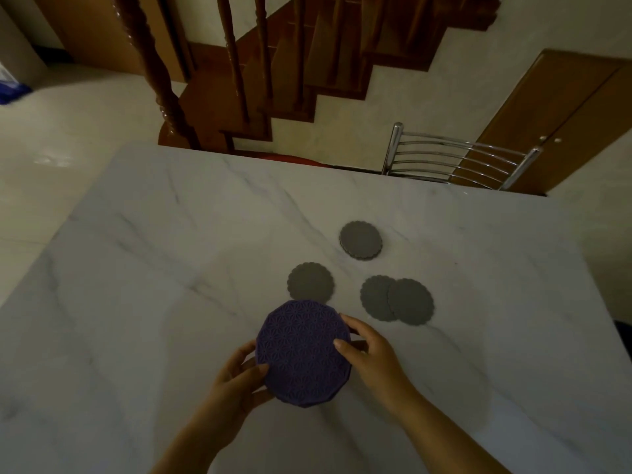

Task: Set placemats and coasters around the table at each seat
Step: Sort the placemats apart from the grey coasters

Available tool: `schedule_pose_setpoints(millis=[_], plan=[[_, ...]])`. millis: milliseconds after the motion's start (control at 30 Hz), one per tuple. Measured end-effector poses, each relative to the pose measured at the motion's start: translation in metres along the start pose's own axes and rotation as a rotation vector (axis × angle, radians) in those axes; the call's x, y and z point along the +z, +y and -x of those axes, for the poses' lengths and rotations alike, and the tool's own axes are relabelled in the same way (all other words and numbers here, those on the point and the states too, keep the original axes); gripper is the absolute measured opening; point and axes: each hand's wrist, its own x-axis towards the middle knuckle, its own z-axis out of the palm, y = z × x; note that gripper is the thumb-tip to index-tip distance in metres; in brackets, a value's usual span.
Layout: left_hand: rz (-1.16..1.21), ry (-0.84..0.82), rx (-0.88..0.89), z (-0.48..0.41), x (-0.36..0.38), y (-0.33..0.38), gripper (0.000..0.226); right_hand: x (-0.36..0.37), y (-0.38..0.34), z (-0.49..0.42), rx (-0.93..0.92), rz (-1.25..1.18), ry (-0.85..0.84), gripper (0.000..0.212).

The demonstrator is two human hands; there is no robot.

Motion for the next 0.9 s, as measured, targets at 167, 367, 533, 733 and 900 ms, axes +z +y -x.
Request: schedule_pose_setpoints(millis=[167,367,533,733,900], plan=[[0.026,0.011,-0.005,0.002,-0.003,0.001,0.049,0.004,0.006,-0.003,0.017,-0.03,-0.022,0.036],[0.08,0.05,-0.003,0.006,-0.02,0.004,0.046,-0.004,0.002,-0.038,0.112,0.111,0.03,0.029],[0.112,0.107,0.023,0.008,-0.029,0.005,0.045,-0.002,-0.02,-0.108,-0.018,0.641,0.084,0.054],[0.142,0.147,0.02,0.008,-0.042,0.013,0.047,0.013,-0.032,-0.154,0.056,0.983,0.041,0.069],[0.195,0.154,0.013,0.003,-0.049,0.015,0.048,0.015,-0.026,-0.158,0.045,0.966,0.057,0.061]])
